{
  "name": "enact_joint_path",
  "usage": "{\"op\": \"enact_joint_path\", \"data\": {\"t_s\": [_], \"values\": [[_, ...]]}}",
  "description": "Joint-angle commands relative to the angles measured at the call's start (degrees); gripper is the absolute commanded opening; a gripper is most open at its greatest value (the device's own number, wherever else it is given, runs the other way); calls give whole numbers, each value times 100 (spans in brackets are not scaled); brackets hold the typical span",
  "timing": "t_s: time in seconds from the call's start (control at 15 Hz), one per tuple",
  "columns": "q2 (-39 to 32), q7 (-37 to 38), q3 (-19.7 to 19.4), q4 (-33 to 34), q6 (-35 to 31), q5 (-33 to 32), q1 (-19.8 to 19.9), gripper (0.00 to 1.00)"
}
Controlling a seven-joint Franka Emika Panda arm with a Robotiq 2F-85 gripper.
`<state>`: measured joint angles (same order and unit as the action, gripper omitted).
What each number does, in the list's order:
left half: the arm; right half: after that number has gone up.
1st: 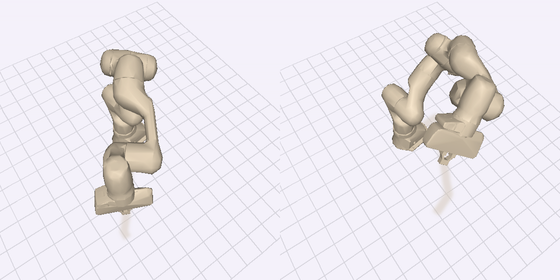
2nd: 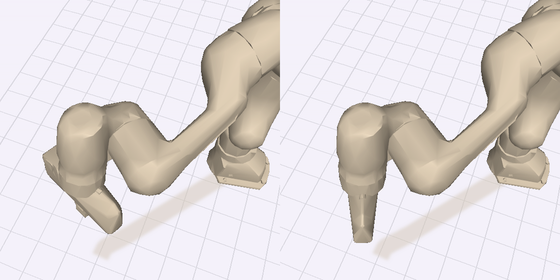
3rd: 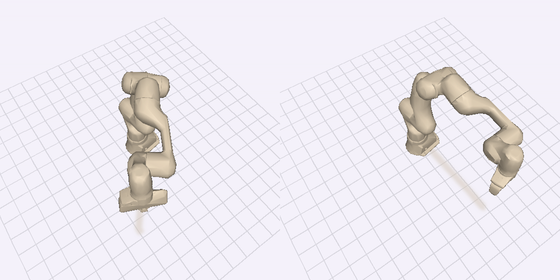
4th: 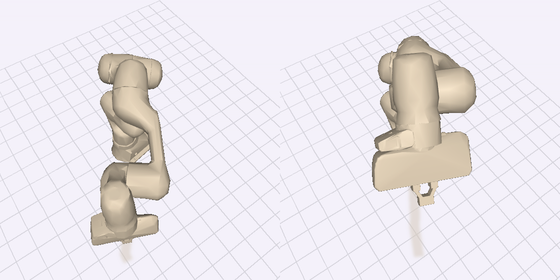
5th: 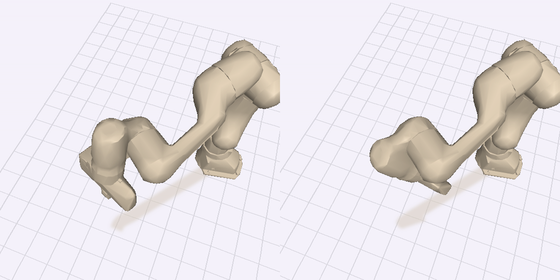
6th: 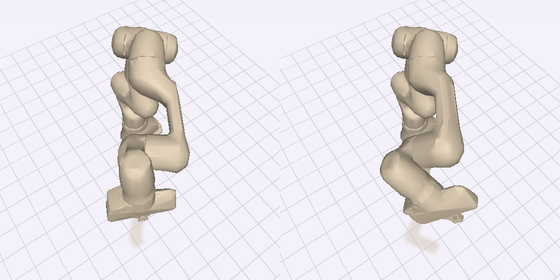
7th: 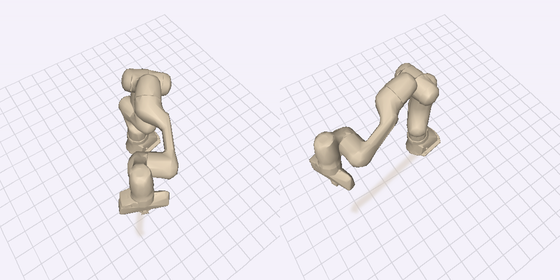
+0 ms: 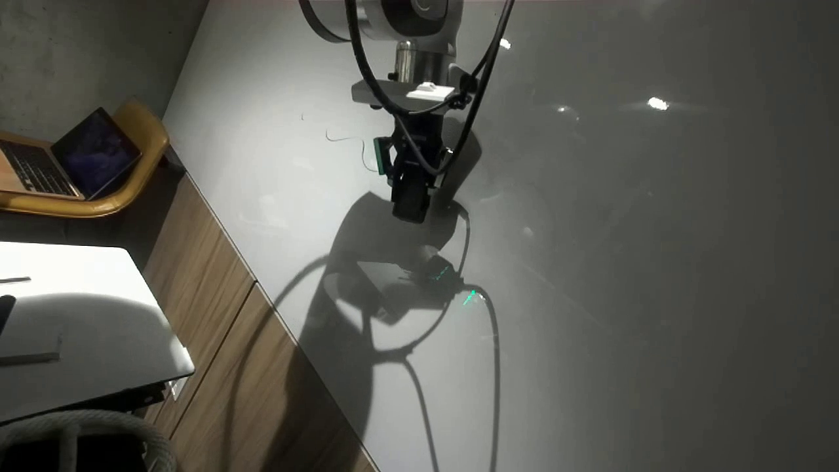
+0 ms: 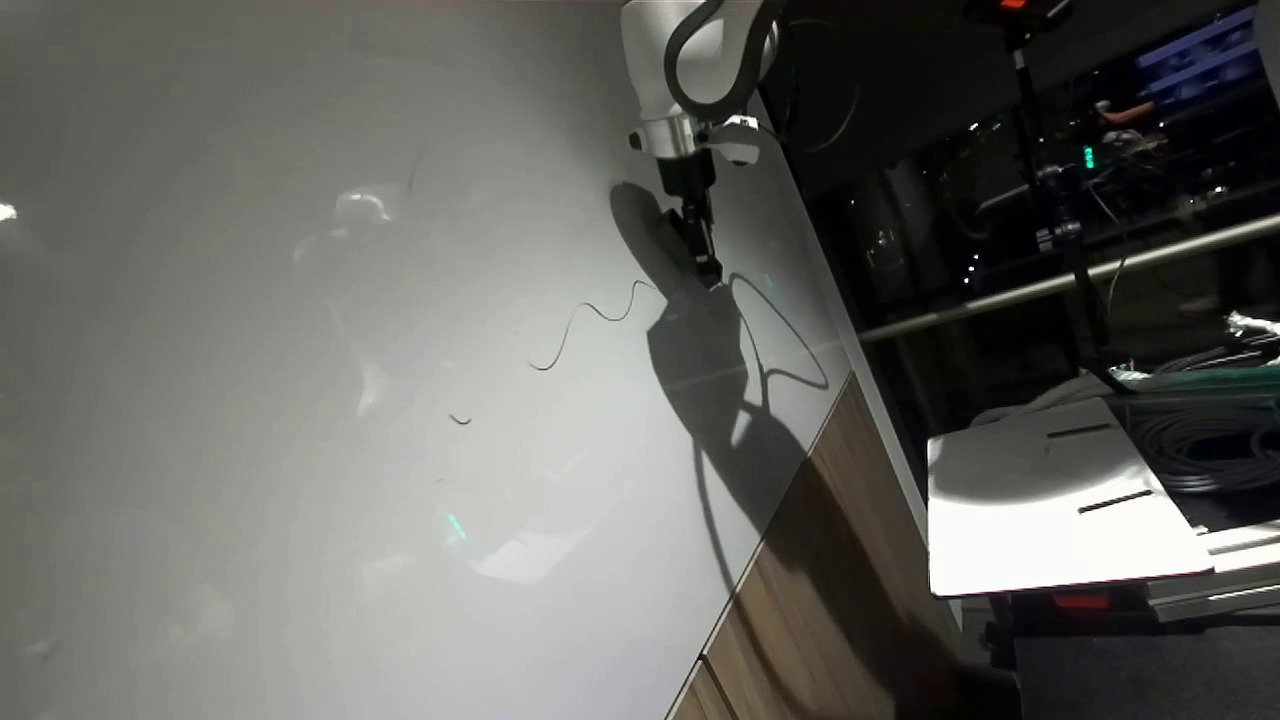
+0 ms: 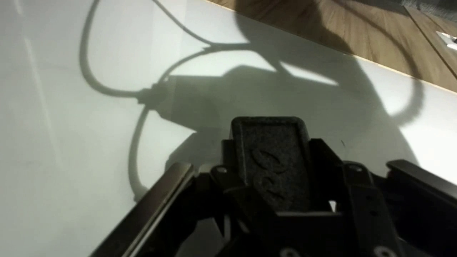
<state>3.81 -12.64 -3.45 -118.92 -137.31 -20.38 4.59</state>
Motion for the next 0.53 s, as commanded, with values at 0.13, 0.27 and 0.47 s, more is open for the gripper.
{"op": "enact_joint_path", "data": {"t_s": [0.13,0.27,0.47], "values": [[-508,820,181,235,-40,-294,-211,29],[-620,1090,259,467,51,-390,-342,29],[-791,1385,343,851,171,-452,-504,29]]}}
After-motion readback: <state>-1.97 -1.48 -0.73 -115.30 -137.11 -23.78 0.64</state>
